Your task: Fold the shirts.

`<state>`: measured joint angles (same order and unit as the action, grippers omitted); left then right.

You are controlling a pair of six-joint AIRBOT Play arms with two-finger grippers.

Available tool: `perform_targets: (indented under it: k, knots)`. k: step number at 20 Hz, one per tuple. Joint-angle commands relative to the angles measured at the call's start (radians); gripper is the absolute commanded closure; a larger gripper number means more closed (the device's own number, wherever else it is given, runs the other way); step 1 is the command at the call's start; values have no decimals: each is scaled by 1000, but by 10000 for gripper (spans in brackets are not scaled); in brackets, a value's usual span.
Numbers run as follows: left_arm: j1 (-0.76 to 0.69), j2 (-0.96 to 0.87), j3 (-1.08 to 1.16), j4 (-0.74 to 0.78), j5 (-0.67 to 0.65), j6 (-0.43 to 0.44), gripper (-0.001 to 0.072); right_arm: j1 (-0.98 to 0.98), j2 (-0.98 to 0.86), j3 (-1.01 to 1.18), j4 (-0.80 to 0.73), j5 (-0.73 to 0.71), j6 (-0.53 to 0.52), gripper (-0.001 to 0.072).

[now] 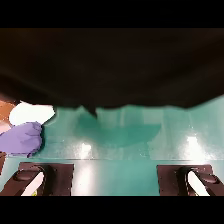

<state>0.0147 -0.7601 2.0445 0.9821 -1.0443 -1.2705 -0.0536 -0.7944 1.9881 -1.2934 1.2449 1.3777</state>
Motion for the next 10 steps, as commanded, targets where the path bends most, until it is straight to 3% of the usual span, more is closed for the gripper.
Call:
perform_targets:
  k: [1, 6, 10]
  knots:
    - [0, -31, -21, 7, -10, -15, 685, 0, -43, 0, -40, 66, 13, 699]
    - [0, -267, -191, 6, -121, -15, 684, 0, -365, 0, -35, 302, 13, 699]
    - [-1, -547, -302, 4, -175, -13, 684, 0, -669, -2, -34, 389, 13, 699]
